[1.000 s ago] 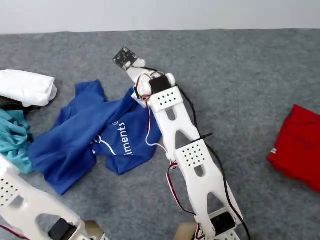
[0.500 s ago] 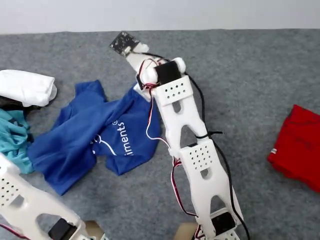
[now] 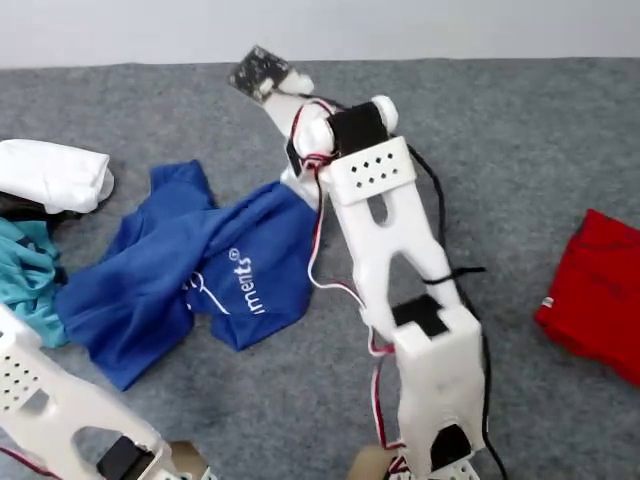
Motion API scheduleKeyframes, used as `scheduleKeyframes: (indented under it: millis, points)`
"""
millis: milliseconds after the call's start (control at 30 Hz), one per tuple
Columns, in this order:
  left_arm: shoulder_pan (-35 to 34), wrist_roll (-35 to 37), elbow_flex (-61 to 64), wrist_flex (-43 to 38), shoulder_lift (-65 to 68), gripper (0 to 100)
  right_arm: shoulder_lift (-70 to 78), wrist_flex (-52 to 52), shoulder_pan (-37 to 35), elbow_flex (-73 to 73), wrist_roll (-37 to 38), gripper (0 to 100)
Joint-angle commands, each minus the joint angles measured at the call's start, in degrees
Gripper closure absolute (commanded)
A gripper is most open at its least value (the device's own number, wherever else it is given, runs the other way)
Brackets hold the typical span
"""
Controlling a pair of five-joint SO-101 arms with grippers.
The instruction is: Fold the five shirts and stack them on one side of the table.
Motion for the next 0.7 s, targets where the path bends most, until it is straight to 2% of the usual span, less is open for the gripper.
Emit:
scheduleKeyframes:
  millis: [0,300,400,467,600,667]
  points:
    - [0.7,0.53,-0.66,-0.44,-1.14,92,-10.07,2.33,1.54,16.88,0.44,99.0]
    - [0.7,0.53,-0.66,-0.44,-1.23,92,-15.16,2.33,5.58,31.3,0.53,99.0]
    - [0.7,0.53,-0.66,-0.44,-1.23,92,-15.25,1.98,5.14,30.59,5.98,98.5]
    - [0.7,0.53,-0.66,-0.44,-1.23,92,-15.34,2.24,4.7,29.1,8.44,93.1]
    - [0.7,0.53,-0.66,-0.44,-1.23,92,-18.51,2.15,3.74,26.99,7.3,77.4]
    - [0.7,0.53,-0.66,-0.44,-1.23,92,-19.47,2.24,2.15,26.81,7.65,74.1]
